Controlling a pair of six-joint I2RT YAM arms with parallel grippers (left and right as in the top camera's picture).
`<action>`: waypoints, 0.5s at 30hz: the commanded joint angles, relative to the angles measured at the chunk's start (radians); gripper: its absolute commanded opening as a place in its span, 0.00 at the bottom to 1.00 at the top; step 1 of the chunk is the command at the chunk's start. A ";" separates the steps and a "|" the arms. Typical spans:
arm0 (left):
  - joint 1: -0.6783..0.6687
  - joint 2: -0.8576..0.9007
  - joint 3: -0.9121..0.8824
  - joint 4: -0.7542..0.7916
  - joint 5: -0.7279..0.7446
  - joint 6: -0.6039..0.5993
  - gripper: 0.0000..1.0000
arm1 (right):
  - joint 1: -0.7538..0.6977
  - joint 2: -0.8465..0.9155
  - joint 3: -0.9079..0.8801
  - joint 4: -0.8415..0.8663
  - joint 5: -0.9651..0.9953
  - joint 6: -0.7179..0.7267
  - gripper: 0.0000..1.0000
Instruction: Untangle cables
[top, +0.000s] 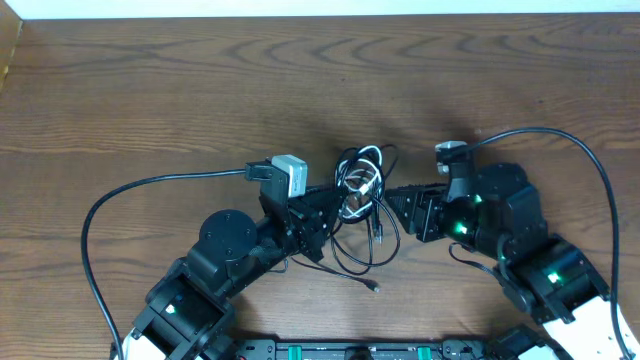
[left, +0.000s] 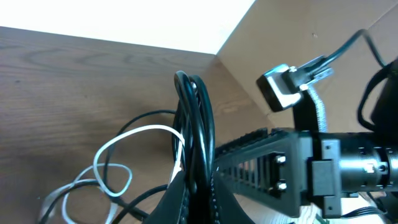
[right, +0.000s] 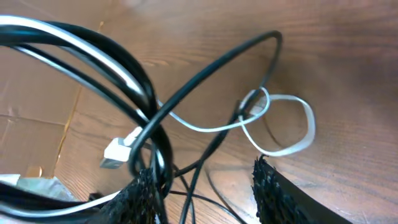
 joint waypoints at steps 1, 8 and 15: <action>0.000 -0.004 0.035 0.015 0.019 -0.008 0.07 | -0.009 -0.052 0.003 0.011 0.023 -0.027 0.49; 0.000 -0.003 0.035 0.017 0.019 -0.009 0.07 | -0.006 -0.085 0.002 0.046 0.012 -0.027 0.55; 0.000 -0.003 0.035 0.017 0.019 -0.054 0.07 | 0.039 0.059 0.002 0.116 0.002 -0.023 0.45</action>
